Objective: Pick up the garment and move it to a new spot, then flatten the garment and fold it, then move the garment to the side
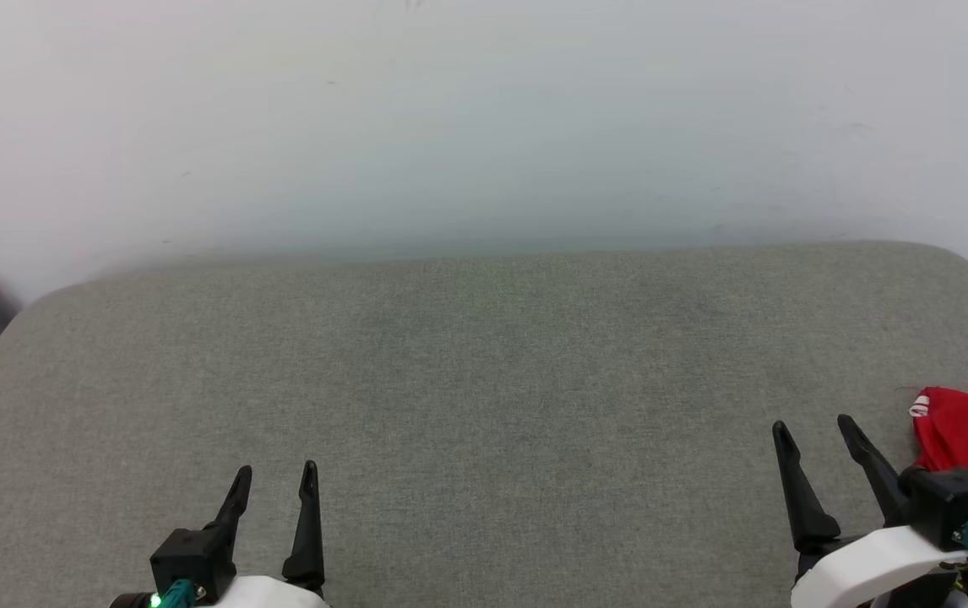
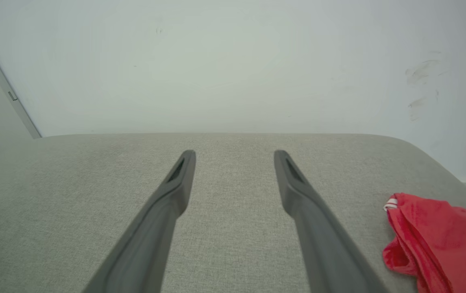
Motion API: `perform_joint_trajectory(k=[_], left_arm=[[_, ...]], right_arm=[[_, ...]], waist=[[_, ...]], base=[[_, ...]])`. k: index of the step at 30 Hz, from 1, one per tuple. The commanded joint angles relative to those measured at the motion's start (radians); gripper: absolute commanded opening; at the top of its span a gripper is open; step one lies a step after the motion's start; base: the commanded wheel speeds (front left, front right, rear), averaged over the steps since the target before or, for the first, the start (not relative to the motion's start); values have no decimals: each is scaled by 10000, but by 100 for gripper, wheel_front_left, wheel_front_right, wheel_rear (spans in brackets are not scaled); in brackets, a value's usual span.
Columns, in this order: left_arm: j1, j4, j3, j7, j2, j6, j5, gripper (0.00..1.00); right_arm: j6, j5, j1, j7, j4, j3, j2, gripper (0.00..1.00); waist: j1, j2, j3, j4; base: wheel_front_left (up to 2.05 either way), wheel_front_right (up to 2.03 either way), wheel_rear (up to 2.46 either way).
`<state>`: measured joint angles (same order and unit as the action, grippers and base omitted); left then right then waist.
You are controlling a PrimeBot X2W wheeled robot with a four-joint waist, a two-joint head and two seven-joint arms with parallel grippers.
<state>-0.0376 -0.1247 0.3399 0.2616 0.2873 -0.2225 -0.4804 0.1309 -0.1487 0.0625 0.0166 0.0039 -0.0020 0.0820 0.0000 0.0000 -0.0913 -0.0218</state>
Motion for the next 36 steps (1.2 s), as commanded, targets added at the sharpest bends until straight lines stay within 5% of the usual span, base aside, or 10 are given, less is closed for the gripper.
perform_joint_trajectory(k=[1,8,9,36], left_arm=[[46,12,-66,43,-29,20,58,100],[115,49,-123,43,-42,86,171,100],[35,25,-104,0,-42,48,115,0],[464,-456,-1366,-1101,-723,1104,-3467,0]], right_arm=[[-4,-61,46,27,9,6,36,100],[-4,-113,23,49,10,20,67,100],[0,-52,-2,4,8,17,31,0],[-1,-4500,-546,-412,833,-338,-86,0]], waist=[[0,0,4,12],[0,0,62,45],[1,0,65,47],[1,0,237,82]], base=[[0,0,0],[0,0,0],[0,0,0],[0,0,0]])
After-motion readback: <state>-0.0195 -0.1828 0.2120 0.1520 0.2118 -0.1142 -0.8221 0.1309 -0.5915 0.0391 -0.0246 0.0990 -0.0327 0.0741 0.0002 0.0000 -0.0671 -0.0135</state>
